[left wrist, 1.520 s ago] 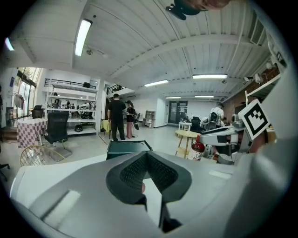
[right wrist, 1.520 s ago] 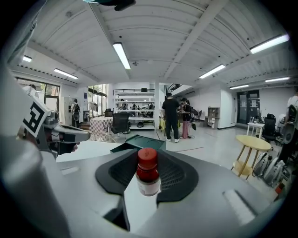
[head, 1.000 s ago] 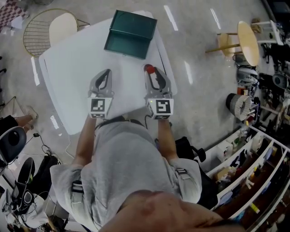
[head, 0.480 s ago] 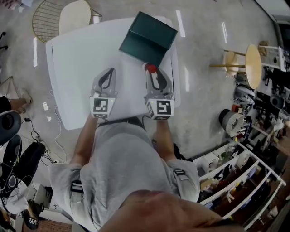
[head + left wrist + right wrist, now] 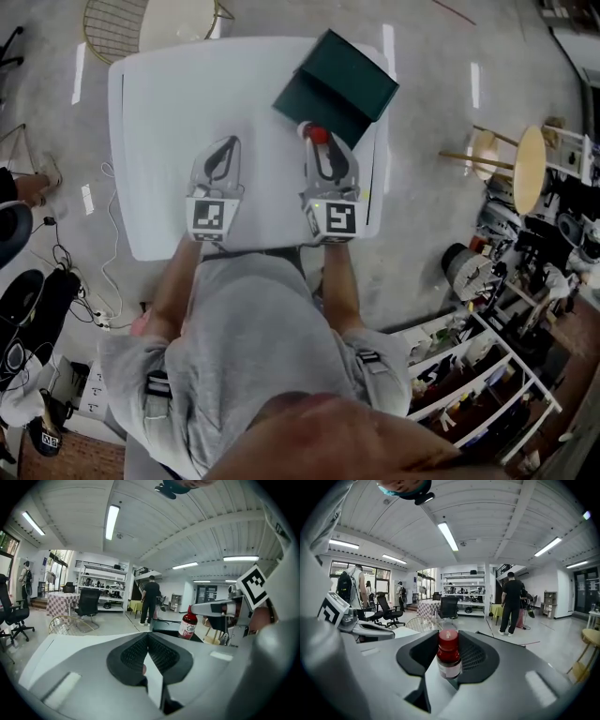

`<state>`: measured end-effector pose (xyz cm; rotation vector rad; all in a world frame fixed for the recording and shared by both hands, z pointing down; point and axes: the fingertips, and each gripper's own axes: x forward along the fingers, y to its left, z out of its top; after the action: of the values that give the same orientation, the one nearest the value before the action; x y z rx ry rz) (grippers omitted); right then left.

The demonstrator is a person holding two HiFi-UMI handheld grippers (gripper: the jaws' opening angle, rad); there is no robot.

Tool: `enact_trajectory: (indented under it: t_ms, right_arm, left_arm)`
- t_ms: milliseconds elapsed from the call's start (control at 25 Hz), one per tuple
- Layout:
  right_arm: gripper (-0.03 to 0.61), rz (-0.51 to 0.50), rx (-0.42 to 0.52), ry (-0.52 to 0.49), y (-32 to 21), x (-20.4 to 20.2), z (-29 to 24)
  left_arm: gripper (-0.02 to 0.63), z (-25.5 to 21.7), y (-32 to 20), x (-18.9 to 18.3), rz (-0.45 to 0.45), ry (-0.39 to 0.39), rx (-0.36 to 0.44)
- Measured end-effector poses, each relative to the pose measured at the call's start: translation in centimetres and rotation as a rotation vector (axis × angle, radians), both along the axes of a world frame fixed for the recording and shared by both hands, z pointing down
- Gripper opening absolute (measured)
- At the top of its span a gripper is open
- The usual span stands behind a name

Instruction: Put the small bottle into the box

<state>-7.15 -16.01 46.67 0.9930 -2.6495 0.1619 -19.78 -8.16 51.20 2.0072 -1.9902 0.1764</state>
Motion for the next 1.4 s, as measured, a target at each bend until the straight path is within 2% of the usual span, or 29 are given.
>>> enact_trajectory:
  t_ms: [480, 960, 1400]
  right_arm:
    - [0.13, -0.021, -0.015, 0.018, -2.9, -2.9, 1.8]
    - [0.13, -0.083, -0.049, 0.019, -5.2, -4.0, 3.5]
    - [0.13, -0.133, -0.124, 0.019, -6.5, -5.9, 6.7]
  left_arm:
    - [0.011, 1.4, -1.3, -1.6, -0.021, 0.008, -0.01]
    - [0.011, 1.7, -1.5, -1.9, -0.101, 0.016, -0.05]
    - [0.011, 2.7, -1.8, -2.7, -0.138, -0.007, -0.095]
